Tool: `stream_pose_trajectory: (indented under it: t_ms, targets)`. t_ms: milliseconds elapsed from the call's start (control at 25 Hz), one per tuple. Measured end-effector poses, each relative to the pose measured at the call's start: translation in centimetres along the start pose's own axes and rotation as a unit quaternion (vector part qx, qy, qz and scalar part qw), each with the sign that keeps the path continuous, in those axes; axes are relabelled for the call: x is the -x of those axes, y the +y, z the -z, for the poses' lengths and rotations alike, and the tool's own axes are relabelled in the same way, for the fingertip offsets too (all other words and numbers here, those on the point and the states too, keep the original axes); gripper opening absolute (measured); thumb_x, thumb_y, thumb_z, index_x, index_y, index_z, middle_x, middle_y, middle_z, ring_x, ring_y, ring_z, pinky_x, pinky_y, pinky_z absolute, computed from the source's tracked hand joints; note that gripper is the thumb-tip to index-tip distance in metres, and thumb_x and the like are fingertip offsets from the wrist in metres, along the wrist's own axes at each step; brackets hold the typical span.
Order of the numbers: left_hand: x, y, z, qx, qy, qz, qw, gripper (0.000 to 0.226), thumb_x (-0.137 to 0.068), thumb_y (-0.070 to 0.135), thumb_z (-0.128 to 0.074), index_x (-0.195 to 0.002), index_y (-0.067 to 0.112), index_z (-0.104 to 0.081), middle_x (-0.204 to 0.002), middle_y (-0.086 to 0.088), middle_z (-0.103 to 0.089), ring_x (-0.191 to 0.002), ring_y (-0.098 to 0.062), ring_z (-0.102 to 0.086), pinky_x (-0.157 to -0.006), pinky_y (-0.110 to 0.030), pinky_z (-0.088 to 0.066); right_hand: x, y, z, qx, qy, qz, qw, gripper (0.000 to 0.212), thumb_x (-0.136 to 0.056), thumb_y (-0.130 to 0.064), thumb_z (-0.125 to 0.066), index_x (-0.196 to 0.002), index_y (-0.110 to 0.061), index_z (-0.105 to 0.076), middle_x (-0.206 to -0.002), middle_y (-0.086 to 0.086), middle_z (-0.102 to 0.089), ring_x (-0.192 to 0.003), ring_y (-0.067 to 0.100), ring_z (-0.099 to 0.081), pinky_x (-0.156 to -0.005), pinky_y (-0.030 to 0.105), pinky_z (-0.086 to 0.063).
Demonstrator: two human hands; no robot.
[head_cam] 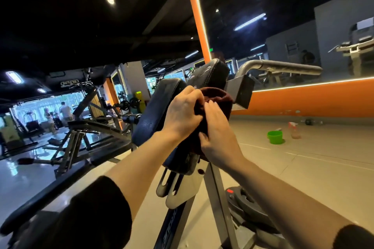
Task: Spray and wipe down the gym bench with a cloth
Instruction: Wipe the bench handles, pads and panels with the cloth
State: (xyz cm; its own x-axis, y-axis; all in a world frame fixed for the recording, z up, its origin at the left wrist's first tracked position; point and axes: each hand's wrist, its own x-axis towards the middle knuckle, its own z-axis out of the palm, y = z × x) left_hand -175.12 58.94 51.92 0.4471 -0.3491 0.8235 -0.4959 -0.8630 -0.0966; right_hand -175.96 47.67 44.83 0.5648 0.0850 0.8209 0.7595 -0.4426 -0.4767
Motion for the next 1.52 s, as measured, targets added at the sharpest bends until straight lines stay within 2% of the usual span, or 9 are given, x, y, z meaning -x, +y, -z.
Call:
stream_pose_trajectory:
  t_ms: [120,240,400,600,760,1040,1160,1360,1520]
  targets:
    - [1.9,-0.4,1.2,0.130,-0.035,0.050,0.990,0.039,-0.070,0.019,-0.067,-0.108,0.018,-0.070,-0.119,0.003,-0.065,-0.122,-0.001,-0.049,-0.106,-0.028,-0.041,0.3,-0.2,-1.4,-0.065,-0.001,-0.039,0.997,0.087,-0.088,-0.008,-0.059,-0.154,-0.028,-0.006,-0.160,0.001,-0.016,-0.146,0.016,-0.017,-0.113,0.025,-0.021]
    - [5.0,-0.7,1.8,0.196,-0.031,0.077,0.977,0.048,-0.082,0.024,-0.062,-0.129,0.020,-0.058,-0.135,0.008,-0.054,-0.135,0.003,-0.035,-0.113,-0.024,-0.031,-1.3,-0.5,-2.2,-0.022,-0.009,-0.021,1.000,0.081,-0.090,-0.009,-0.056,-0.154,-0.025,-0.010,-0.162,0.001,0.001,-0.146,0.019,-0.009,-0.118,0.037,-0.015]
    - [11.1,-1.3,1.1,0.189,0.106,0.147,0.965,0.031,-0.089,0.016,-0.062,-0.117,0.028,-0.059,-0.120,0.010,-0.060,-0.117,0.002,-0.052,-0.102,-0.026,-0.046,-1.1,-0.3,-4.2,-0.033,0.075,-0.043,0.996,0.060,-0.097,-0.017,-0.049,-0.151,-0.011,-0.025,-0.161,0.004,-0.016,-0.147,0.020,-0.016,-0.119,0.026,-0.010]
    - [16.9,-1.7,-1.9,0.146,0.138,0.199,0.959,0.028,-0.092,0.014,-0.059,-0.119,0.020,-0.062,-0.119,0.009,-0.059,-0.113,0.000,-0.050,-0.099,-0.015,-0.043,8.7,-0.3,-8.3,-0.036,0.046,-0.024,0.998,0.061,-0.094,-0.022,-0.040,-0.151,-0.018,-0.018,-0.158,-0.007,-0.012,-0.147,0.007,-0.010,-0.119,0.027,-0.015]
    - [17.1,-1.7,-2.7,0.127,0.164,0.174,0.963,0.028,-0.088,0.013,-0.062,-0.116,0.012,-0.065,-0.111,0.000,-0.064,-0.106,-0.009,-0.056,-0.095,-0.017,-0.045,1.7,0.8,-5.8,-0.024,0.071,-0.053,0.996,0.053,-0.098,-0.009,-0.041,-0.149,-0.005,-0.027,-0.158,0.006,-0.019,-0.146,0.015,-0.015,-0.112,0.007,-0.005]
    - [17.5,-1.6,-3.2,0.156,0.184,0.169,0.956,0.029,-0.093,0.022,-0.051,-0.115,0.012,-0.067,-0.109,0.000,-0.067,-0.103,-0.008,-0.057,-0.092,-0.025,-0.050,9.2,-0.7,-9.8,0.004,0.087,-0.003,0.996,0.056,-0.097,-0.014,-0.041,-0.150,-0.007,-0.026,-0.158,0.004,-0.020,-0.147,0.013,-0.014,-0.119,0.024,-0.015]
    - [17.6,-2.1,-3.4,0.160,0.193,0.156,0.956,0.029,-0.093,0.019,-0.050,-0.114,0.009,-0.067,-0.108,-0.002,-0.067,-0.103,-0.011,-0.059,-0.091,-0.032,-0.052,5.4,0.2,-8.3,-0.006,0.089,-0.017,0.996,0.055,-0.093,-0.012,-0.042,-0.147,-0.002,-0.032,-0.156,0.011,-0.026,-0.144,0.013,-0.019,-0.116,0.015,-0.011]
    - [17.4,-2.0,-3.3,0.158,0.195,0.163,0.954,0.028,-0.093,0.019,-0.051,-0.113,0.007,-0.068,-0.107,-0.005,-0.068,-0.103,-0.010,-0.058,-0.091,-0.024,-0.052,1.2,-0.1,-6.3,-0.025,0.125,-0.071,0.989,0.053,-0.097,-0.008,-0.042,-0.148,-0.003,-0.031,-0.156,0.011,-0.027,-0.146,0.021,-0.021,-0.112,0.008,-0.008]
    - [17.4,-2.0,-3.3,0.163,0.194,0.155,0.955,0.027,-0.092,0.013,-0.052,-0.114,0.009,-0.067,-0.107,-0.002,-0.066,-0.102,-0.011,-0.058,-0.090,-0.032,-0.052,8.3,-1.5,-9.5,0.015,0.084,0.007,0.996,0.053,-0.096,-0.017,-0.040,-0.146,-0.001,-0.033,-0.155,0.013,-0.028,-0.146,0.024,-0.023,-0.119,0.026,-0.016]
